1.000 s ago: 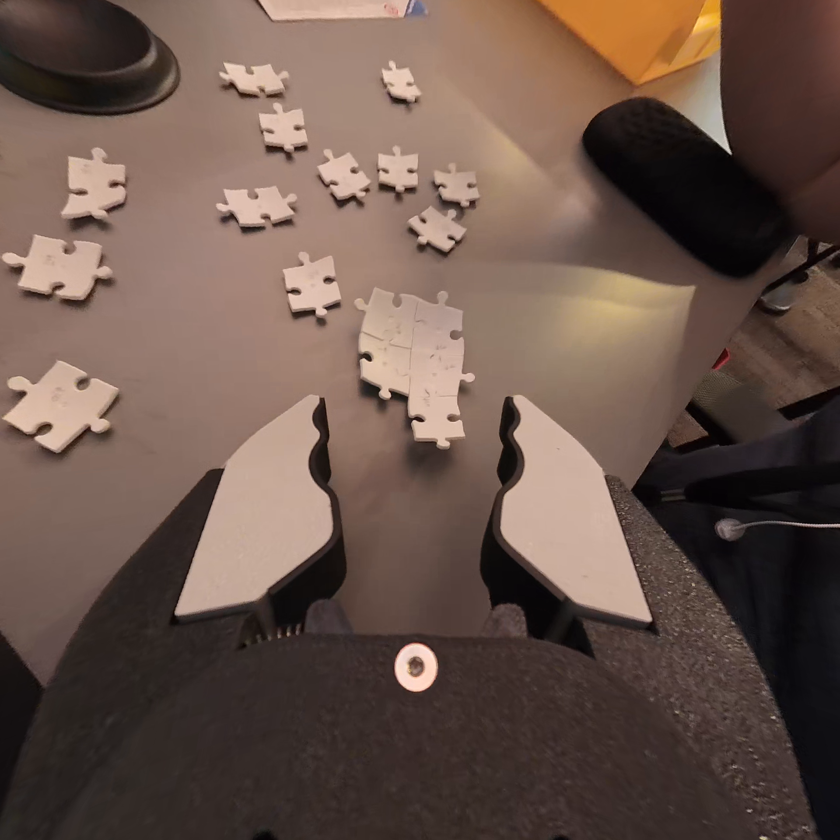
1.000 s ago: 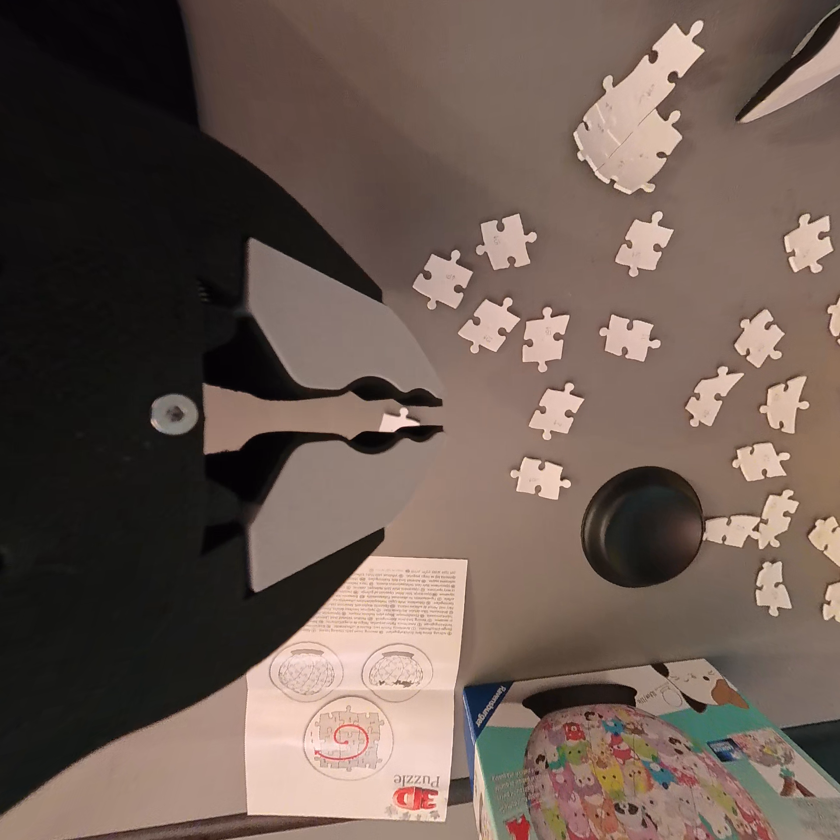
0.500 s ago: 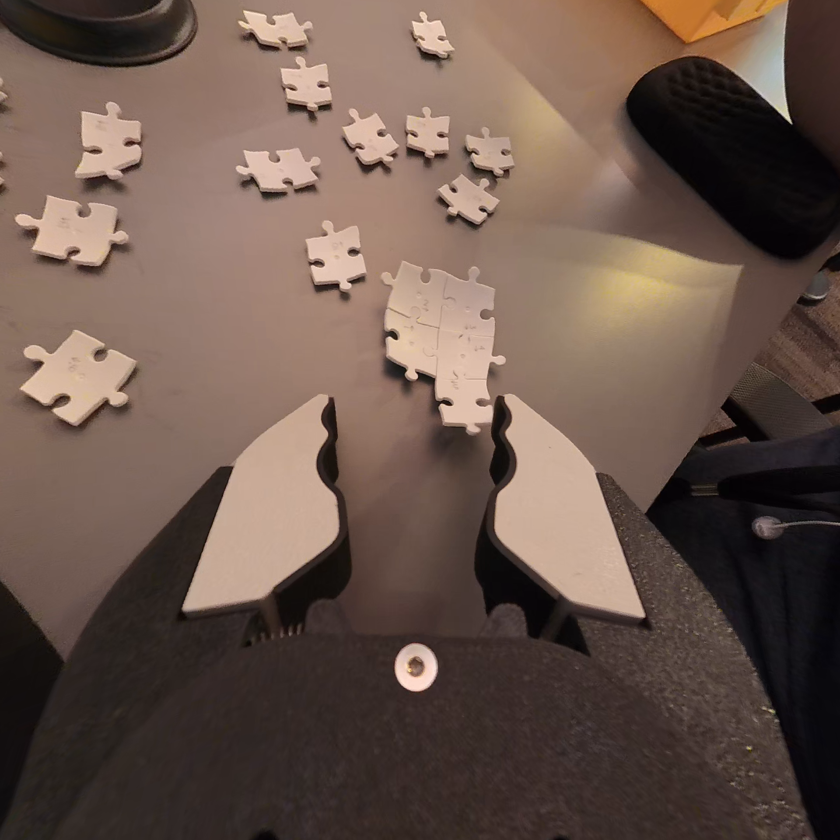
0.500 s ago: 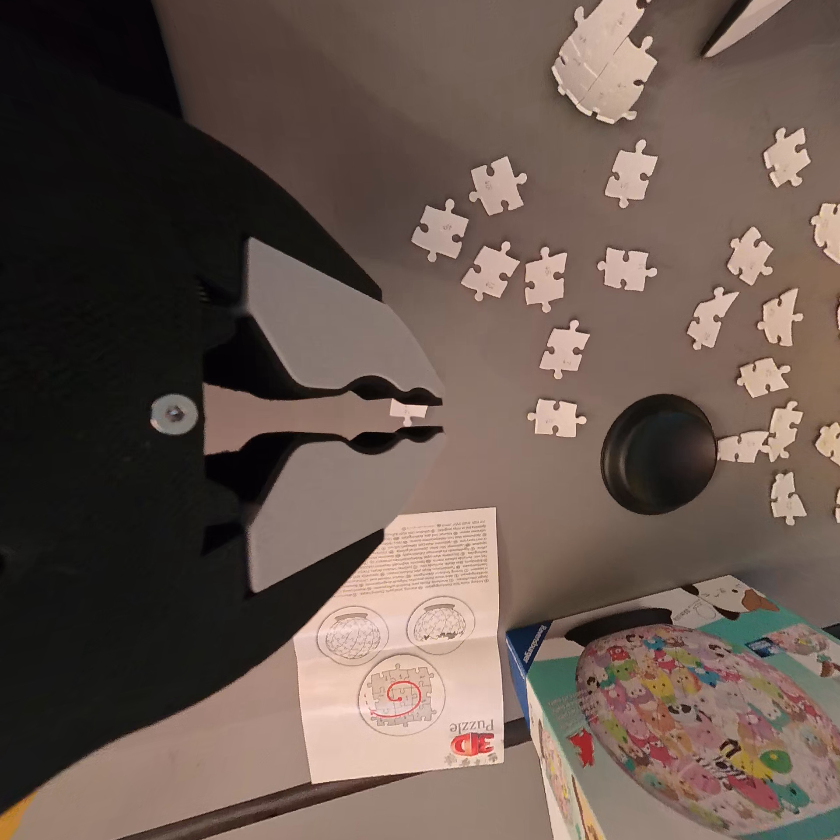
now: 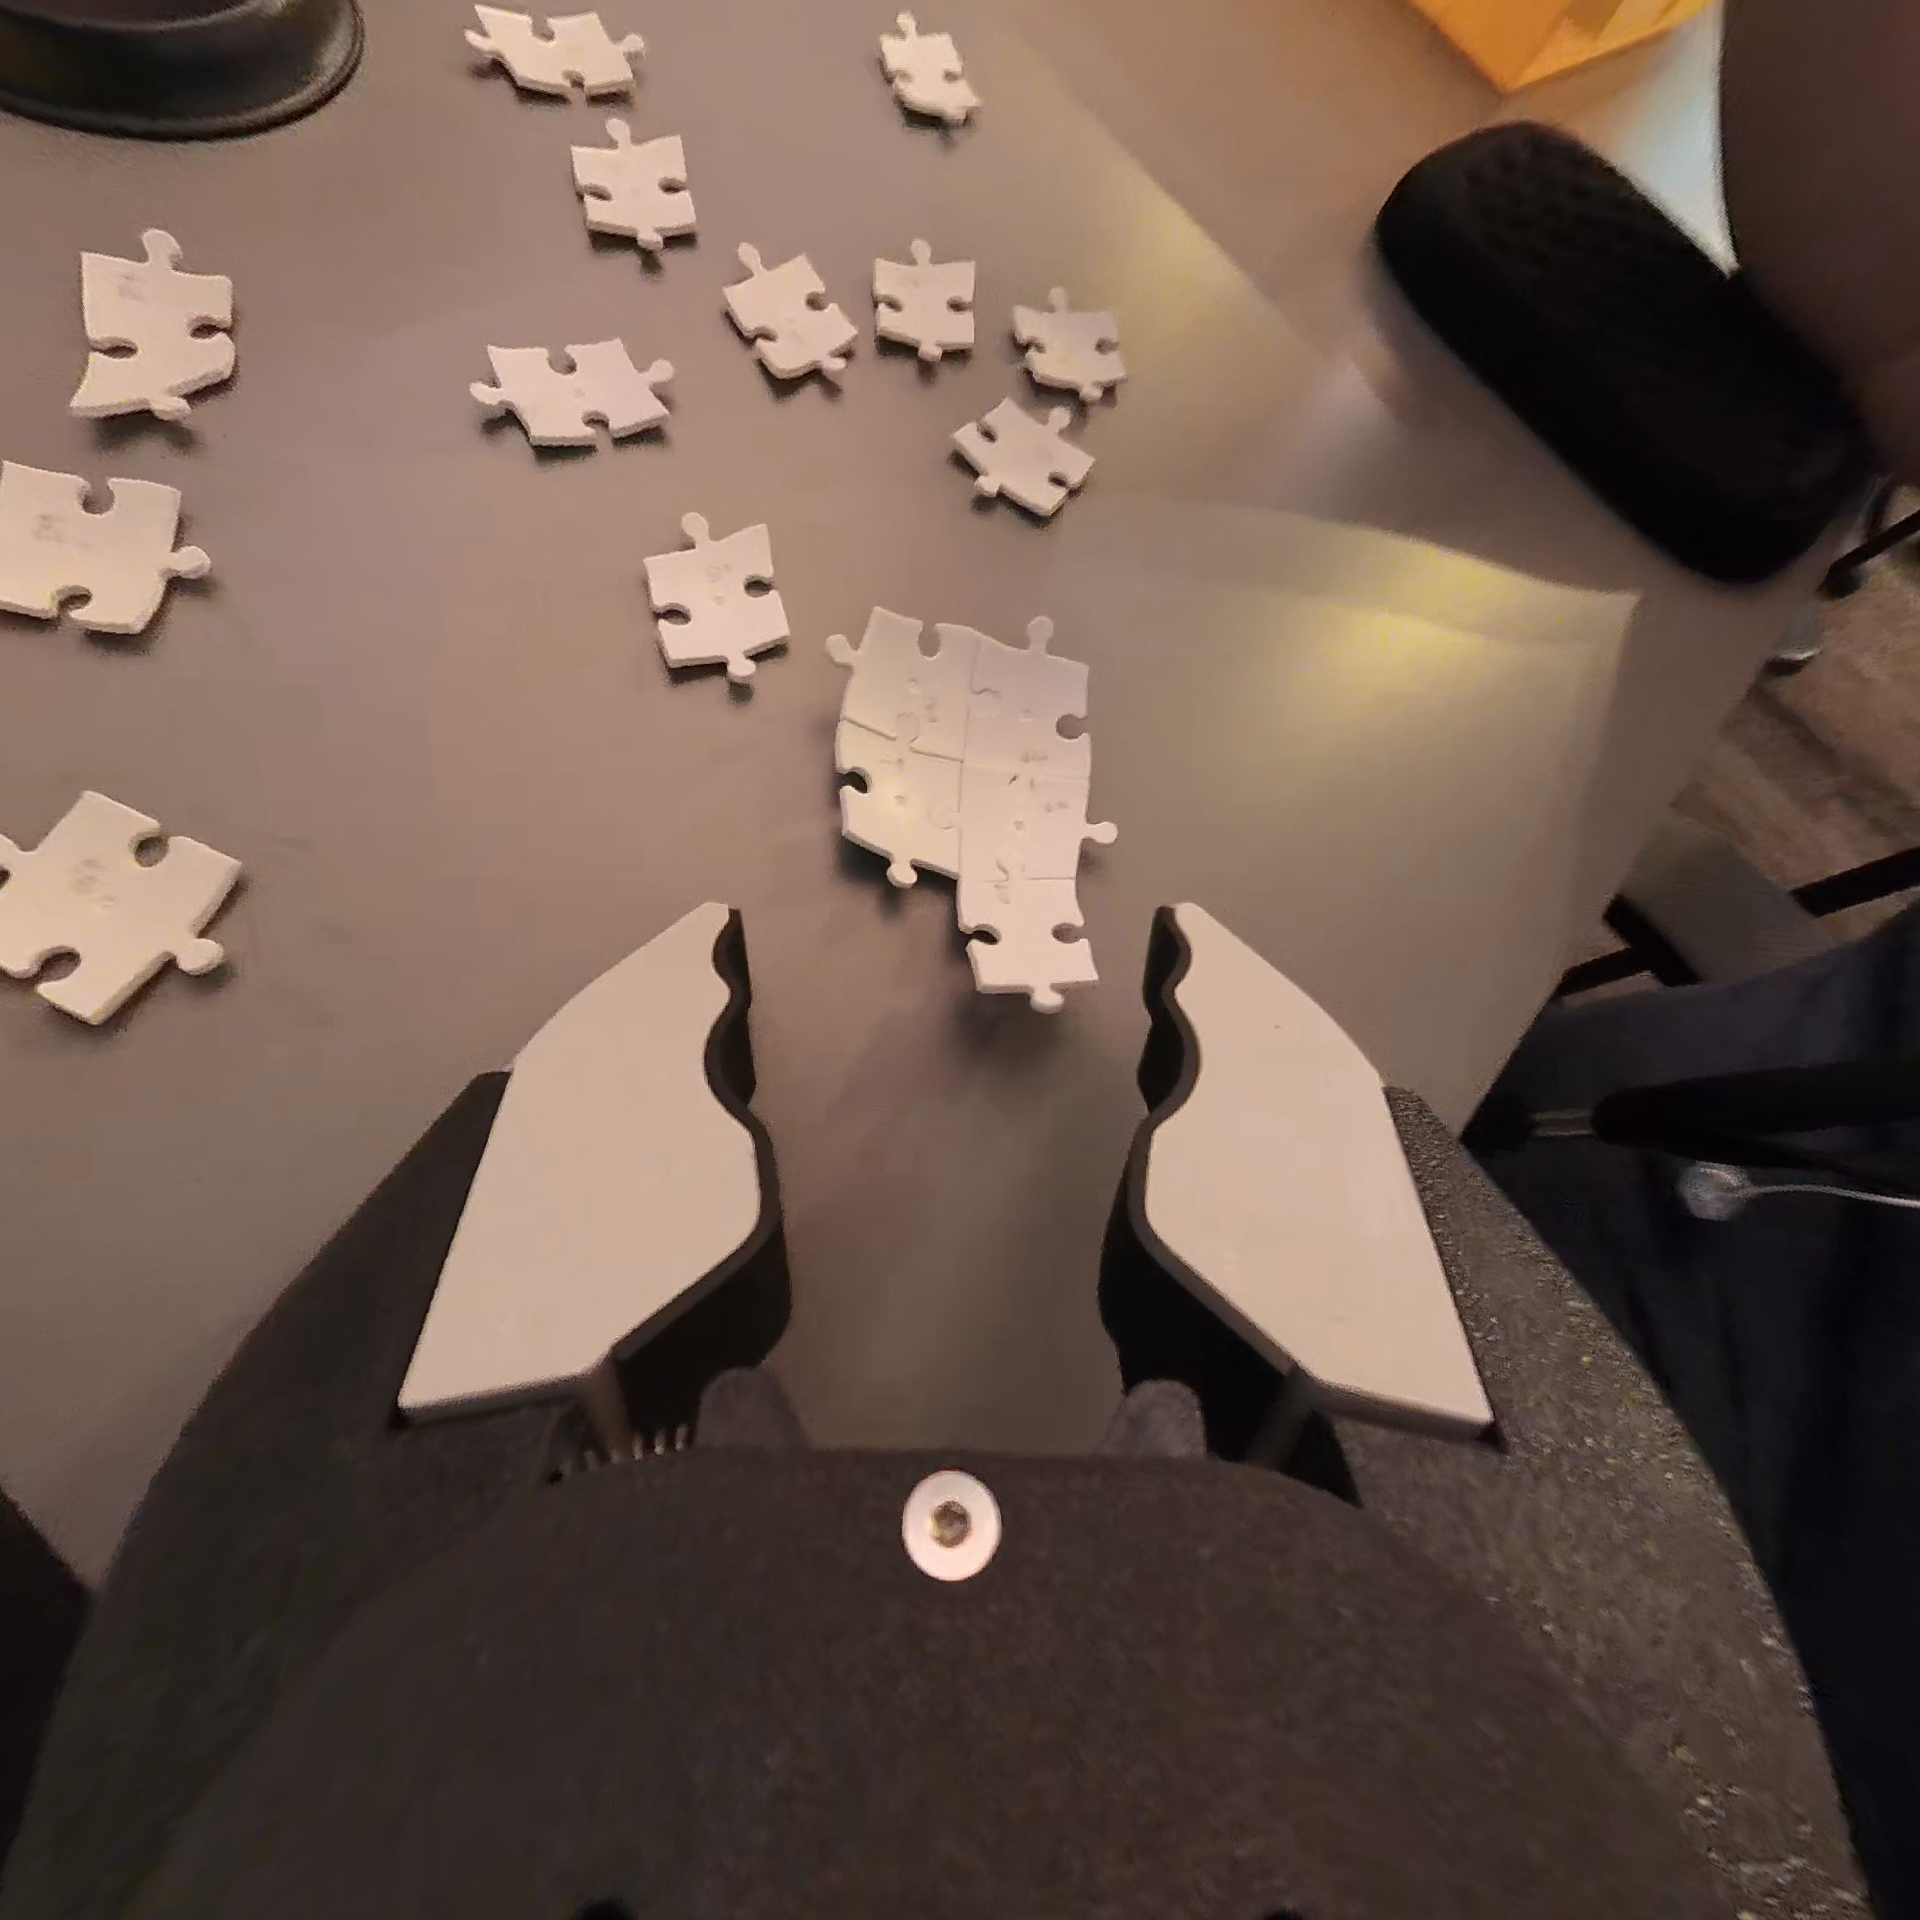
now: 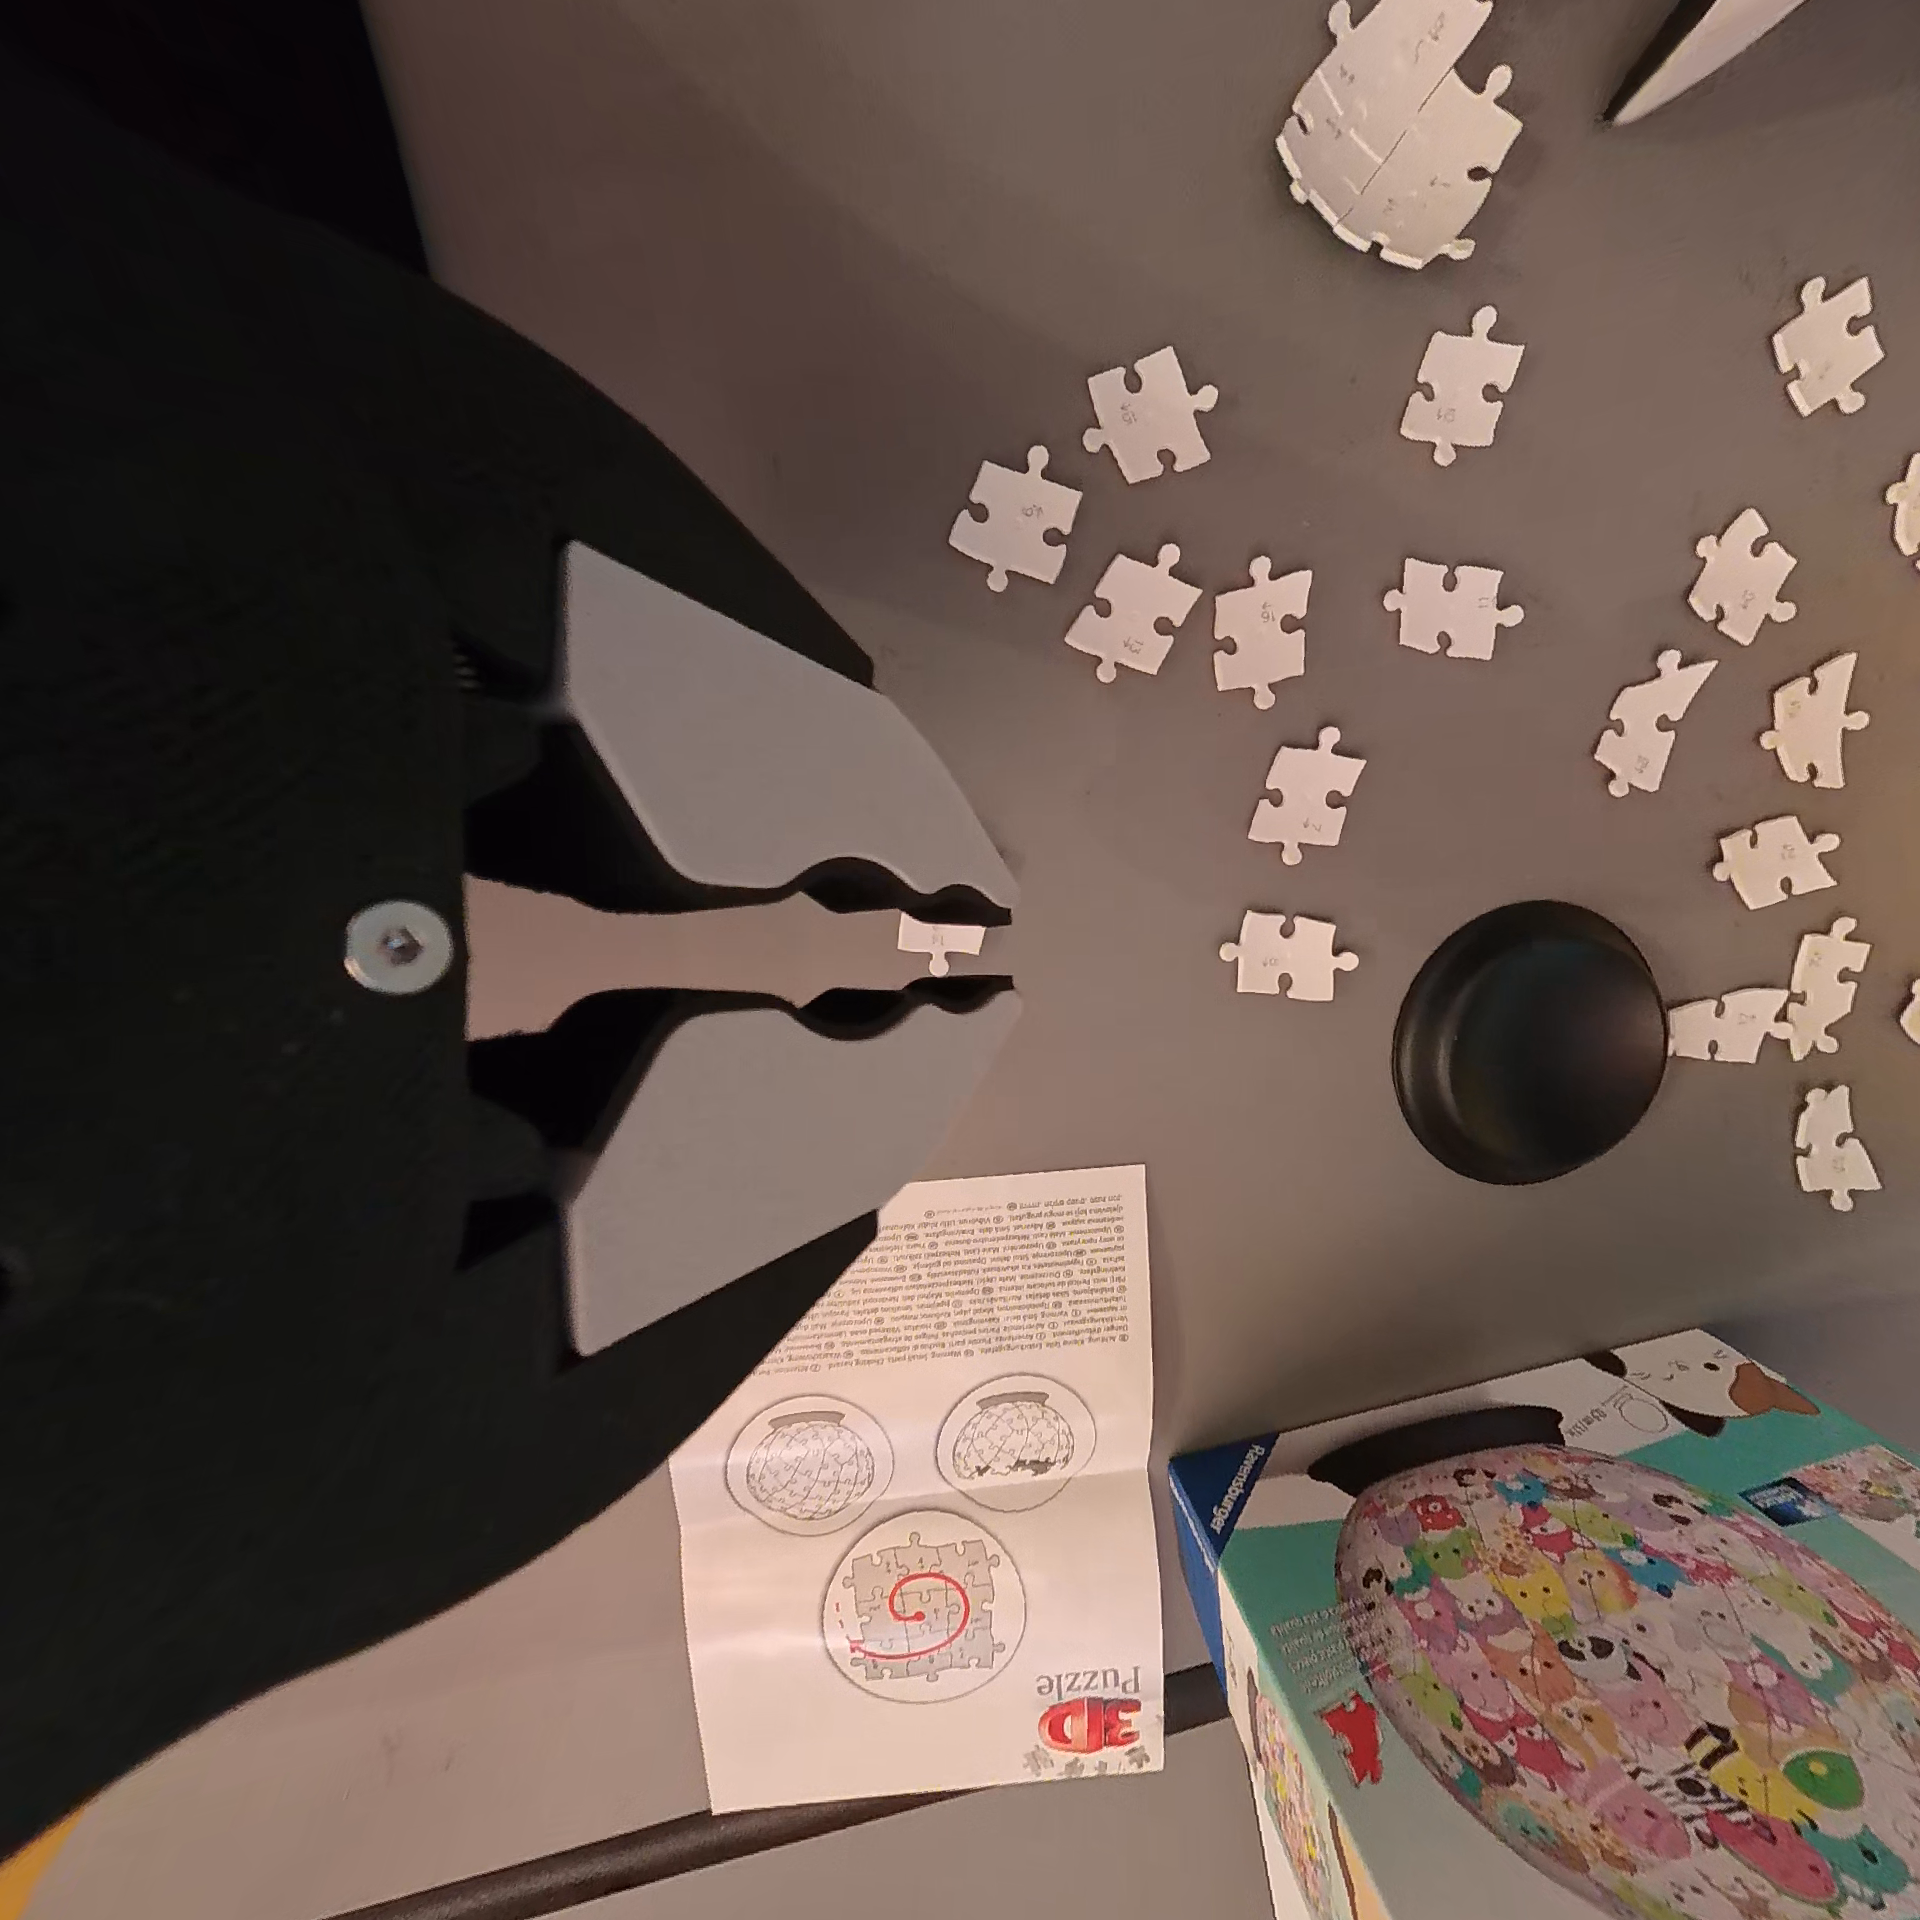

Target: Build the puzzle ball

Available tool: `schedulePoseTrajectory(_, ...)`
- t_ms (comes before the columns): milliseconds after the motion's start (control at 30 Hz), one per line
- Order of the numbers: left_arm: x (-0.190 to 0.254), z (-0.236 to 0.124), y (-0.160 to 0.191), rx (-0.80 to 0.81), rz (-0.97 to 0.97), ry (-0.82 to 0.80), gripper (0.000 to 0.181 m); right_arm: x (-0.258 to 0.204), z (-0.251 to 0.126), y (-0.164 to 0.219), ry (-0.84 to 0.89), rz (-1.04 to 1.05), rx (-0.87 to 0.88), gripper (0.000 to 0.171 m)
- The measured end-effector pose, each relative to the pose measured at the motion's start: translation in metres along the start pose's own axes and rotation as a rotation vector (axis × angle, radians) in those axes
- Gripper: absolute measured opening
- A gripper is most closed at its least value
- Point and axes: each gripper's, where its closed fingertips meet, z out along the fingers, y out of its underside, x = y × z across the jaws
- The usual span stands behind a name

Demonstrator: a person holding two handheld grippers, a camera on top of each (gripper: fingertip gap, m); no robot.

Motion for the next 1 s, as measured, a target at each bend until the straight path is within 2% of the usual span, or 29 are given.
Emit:
schedulePoseTrajectory(100, -0.007, 0.004, 0.003, -0.028, 0.032, -0.072, 0.071, 0.000, 0.001, 0.001, 0.003, -0.002, -0.008, 0.010)
schedulePoseTrajectory(300, -0.016, 0.002, 0.003, -0.031, 0.024, -0.111, 0.068, -0.002, 0.003, 0.002, -0.004, -0.006, -0.012, 0.010)
schedulePoseTrajectory(567, -0.004, 0.005, 0.008, -0.064, 0.066, -0.081, 0.076, -0.003, 0.006, 0.003, -0.009, -0.011, -0.023, 0.010)
schedulePoseTrajectory(833, -0.012, 0.007, 0.009, -0.086, 0.118, -0.172, 0.069, -0.004, 0.008, 0.005, -0.015, -0.016, -0.033, 0.011)
schedulePoseTrajectory(1000, -0.013, 0.007, 0.009, -0.084, 0.111, -0.166, 0.069, -0.005, 0.008, 0.005, -0.019, -0.019, -0.035, 0.011)
